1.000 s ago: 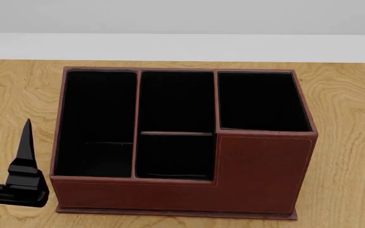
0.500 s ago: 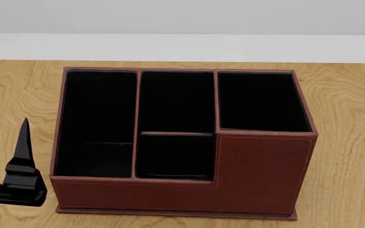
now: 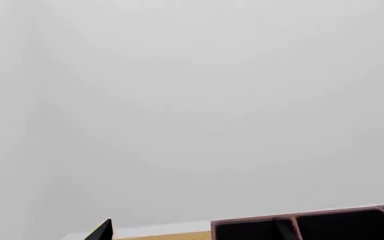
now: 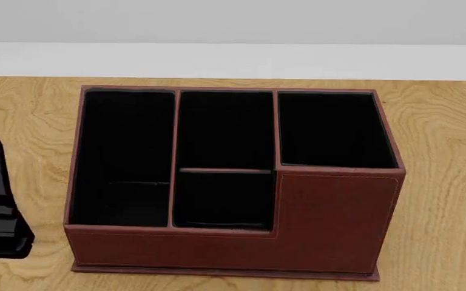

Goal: Pick up the white mug and place it to the right of the caddy.

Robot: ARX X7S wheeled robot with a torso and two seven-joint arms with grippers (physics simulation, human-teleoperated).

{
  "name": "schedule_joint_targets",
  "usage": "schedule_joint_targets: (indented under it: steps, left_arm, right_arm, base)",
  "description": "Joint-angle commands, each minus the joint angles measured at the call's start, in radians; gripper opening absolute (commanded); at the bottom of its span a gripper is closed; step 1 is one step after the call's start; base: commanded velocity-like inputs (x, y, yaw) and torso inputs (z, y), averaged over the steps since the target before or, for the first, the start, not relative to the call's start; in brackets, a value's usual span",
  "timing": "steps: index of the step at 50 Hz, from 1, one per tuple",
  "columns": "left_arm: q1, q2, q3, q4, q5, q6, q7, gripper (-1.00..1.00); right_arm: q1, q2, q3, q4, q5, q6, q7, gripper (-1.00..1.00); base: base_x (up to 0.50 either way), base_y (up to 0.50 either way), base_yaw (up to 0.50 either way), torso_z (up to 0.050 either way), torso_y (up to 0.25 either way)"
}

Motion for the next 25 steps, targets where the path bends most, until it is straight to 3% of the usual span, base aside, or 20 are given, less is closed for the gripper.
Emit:
schedule_joint_targets:
  steps: [1,15,25]
  left_arm:
    - [0.003,-0.008,-0.026,0.053,-0.015,-0.024,-0.030,1.00]
    - [0.026,-0.126,-0.025,0.059,-0.184,0.044,-0.200,1.00]
    - [0.033,-0.157,-0.013,0.039,-0.212,0.083,-0.235,1.00]
  right_arm:
    - [0.040,0.018,0.022,-0.046,0.095,-0.011,0.082,-1.00]
    - [0.114,0.036,0.033,-0.084,0.221,-0.046,0.190,-1.00]
    - [0.163,0.049,0.049,-0.077,0.256,-0.058,0.200,-1.00]
  base:
    - [0.00,0.00,0.00,0.000,0.000]
    - [0.00,0.00,0.00,0.000,0.000]
    - [0.00,0.00,0.00,0.000,0.000]
